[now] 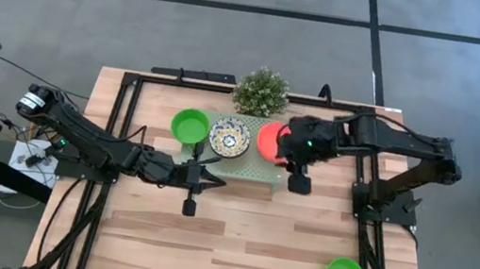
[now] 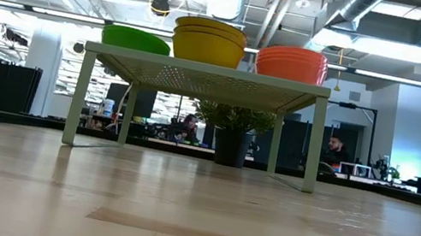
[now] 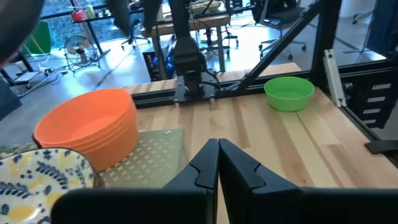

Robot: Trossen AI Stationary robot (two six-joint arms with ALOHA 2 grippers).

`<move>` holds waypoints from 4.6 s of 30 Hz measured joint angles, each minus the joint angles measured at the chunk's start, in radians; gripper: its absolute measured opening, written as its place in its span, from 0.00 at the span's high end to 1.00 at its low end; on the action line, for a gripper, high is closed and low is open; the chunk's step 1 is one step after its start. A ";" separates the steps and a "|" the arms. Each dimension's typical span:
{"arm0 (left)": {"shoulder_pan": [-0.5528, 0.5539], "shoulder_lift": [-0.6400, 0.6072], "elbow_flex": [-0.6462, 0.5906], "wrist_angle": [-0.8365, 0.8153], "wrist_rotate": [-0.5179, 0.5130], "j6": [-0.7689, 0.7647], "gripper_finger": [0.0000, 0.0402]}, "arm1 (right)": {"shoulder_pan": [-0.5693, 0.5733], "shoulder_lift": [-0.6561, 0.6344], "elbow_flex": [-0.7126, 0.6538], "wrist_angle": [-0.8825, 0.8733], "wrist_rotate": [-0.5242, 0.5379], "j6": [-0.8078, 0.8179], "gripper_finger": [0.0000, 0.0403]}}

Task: Pick & Place Mini bowls
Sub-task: Stack the green bowl on the green bowls on the shelf

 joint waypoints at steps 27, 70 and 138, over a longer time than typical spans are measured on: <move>-0.067 0.002 0.000 -0.002 0.001 0.004 0.97 | 0.707 -0.092 -0.142 -0.186 0.125 0.670 0.78; 0.061 0.015 0.000 0.063 0.157 -0.079 0.77 | 1.073 -0.168 -0.869 0.204 -0.001 1.225 0.82; 0.020 0.593 0.446 -0.082 0.390 0.195 0.63 | 0.327 -0.167 -0.901 0.560 -0.040 1.384 1.00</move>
